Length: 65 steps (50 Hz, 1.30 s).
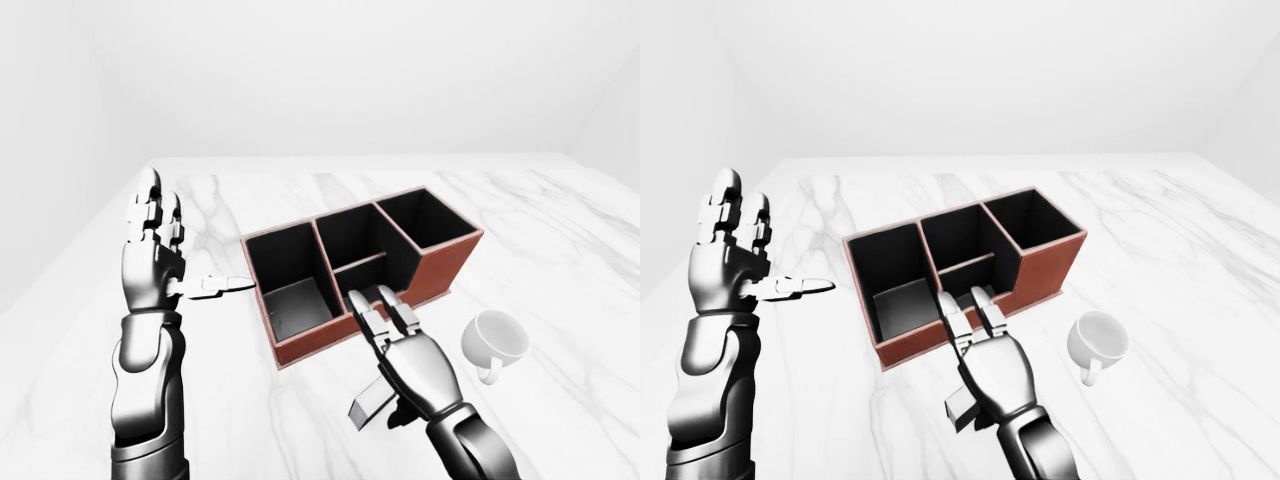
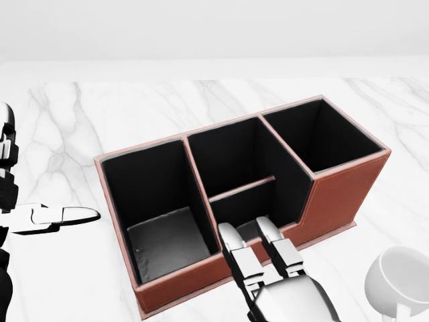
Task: Pick up the book and place it in the front compartment of the caddy.
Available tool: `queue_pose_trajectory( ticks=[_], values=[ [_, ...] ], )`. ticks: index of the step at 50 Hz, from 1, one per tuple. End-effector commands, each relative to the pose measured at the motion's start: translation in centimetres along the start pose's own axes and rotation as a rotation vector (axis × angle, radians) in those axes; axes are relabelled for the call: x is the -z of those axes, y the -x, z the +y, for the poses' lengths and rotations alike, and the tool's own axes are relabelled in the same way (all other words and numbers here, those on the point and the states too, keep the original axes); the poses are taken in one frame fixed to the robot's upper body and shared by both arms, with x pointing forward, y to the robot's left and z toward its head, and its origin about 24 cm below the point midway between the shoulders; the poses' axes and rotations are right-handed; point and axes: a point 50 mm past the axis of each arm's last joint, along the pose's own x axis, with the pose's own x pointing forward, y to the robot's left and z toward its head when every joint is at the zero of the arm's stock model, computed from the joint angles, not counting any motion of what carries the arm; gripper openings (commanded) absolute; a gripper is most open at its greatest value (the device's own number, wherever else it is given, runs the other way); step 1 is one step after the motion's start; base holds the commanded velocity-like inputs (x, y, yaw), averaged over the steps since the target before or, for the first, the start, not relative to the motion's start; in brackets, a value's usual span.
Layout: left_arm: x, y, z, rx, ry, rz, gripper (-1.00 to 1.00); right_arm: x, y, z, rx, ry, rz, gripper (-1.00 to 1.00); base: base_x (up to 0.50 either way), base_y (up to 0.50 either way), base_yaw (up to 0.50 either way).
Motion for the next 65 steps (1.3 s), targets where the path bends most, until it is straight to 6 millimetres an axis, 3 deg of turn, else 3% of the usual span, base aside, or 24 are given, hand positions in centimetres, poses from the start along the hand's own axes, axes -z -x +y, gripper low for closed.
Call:
queue_pose_trajectory(
  ticks=[1,31,40,65],
  values=[
    [0.0,0.0,0.0,0.002,0.003,-0.001,1.00,0.0,-0.2,1.2,-0.023,0.016,-0.002,1.00,0.00,0.00,0.00],
    [-0.3,-0.2,0.2,-0.004,0.010,-0.013,1.00,-0.1,-0.1,2.4,-0.052,0.026,-0.019,1.00,0.00,0.00,0.00],
    [-1.2,-0.1,0.2,0.009,0.066,-0.055,1.00,-0.2,0.0,3.0,-0.062,0.028,-0.022,1.00,0.00,0.00,0.00],
    [-0.9,-0.1,0.1,0.011,0.049,-0.040,1.00,0.2,0.0,4.8,-0.092,0.044,-0.017,1.00,0.00,0.00,0.00]
  ],
)
